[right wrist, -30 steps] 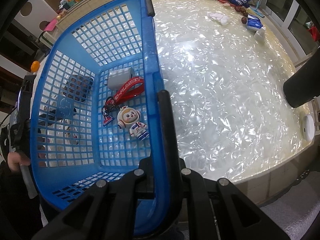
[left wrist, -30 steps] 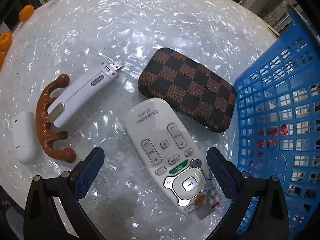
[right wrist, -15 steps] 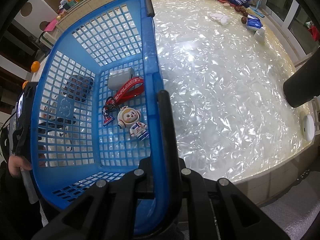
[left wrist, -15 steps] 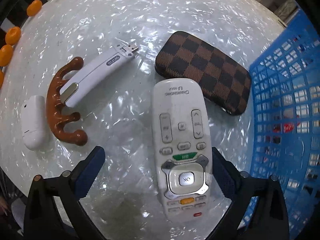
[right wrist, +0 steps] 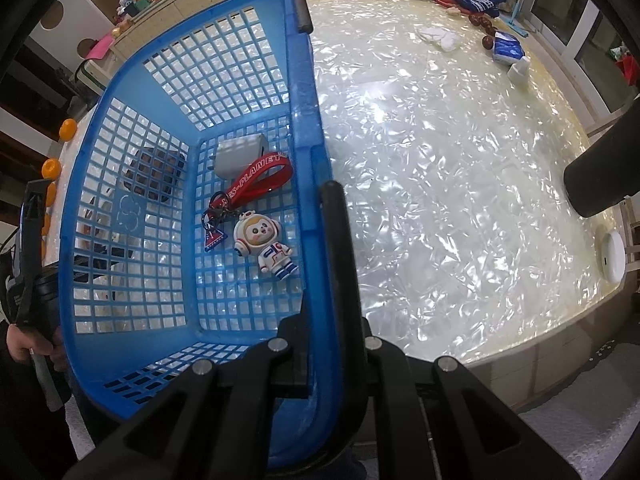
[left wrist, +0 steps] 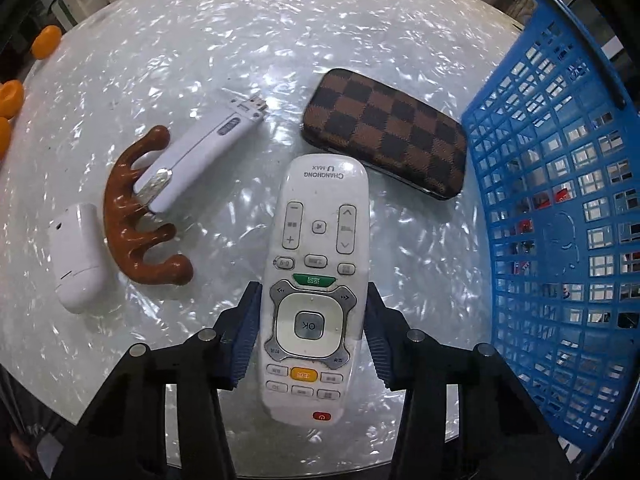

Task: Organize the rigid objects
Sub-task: 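Close the left tool on the white remote control, then carry the white remote over the basket and open the left tool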

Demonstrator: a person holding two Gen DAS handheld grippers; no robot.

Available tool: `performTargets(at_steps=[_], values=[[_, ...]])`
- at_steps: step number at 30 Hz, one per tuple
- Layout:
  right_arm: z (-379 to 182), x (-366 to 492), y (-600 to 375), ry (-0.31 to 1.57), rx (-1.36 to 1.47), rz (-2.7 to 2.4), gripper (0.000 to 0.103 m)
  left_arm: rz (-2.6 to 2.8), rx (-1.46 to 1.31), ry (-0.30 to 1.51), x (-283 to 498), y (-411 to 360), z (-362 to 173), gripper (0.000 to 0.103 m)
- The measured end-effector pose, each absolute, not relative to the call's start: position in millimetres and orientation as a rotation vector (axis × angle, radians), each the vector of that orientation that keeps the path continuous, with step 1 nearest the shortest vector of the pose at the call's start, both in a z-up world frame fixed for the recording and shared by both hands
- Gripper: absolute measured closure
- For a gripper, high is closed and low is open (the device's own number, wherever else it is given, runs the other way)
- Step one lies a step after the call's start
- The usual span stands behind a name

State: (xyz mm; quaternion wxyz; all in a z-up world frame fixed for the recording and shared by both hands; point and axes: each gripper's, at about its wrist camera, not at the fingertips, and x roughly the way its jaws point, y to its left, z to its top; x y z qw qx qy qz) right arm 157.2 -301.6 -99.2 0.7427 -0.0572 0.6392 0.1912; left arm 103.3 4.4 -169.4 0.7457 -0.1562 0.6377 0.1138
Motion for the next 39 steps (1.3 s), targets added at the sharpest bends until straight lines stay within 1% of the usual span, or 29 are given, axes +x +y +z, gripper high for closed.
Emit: performTargets(at_steps=[4, 9, 18, 25, 26, 33, 39], values=[[-99, 157, -302, 1.401, -0.127, 0.420, 0.096, 0.238, -0.368, 1.390, 85, 24, -170, 0.050], [-100, 158, -302, 1.401, -0.130, 0.420, 0.096, 0.214, -0.375, 1.358, 59, 32, -156, 0.050], [-100, 158, -302, 1.400, -0.130, 0.420, 0.096, 0.120, -0.337, 1.232, 38, 37, -98, 0.050], [-100, 157, -302, 1.399, -0.127, 0.418, 0.096, 0.030, -0.262, 1.147, 45, 9, -51, 0.050], [-100, 157, -302, 1.399, -0.125, 0.418, 0.096, 0.014, -0.260, 1.137, 50, 2, -50, 0.050], [-99, 157, -302, 1.398, -0.116, 0.420, 0.096, -0.154, -0.206, 1.032, 61, -43, 2, 0.050], [-98, 156, -306, 1.393, -0.103, 0.426, 0.096, -0.241, -0.149, 1.039, 84, -85, 5, 0.050]])
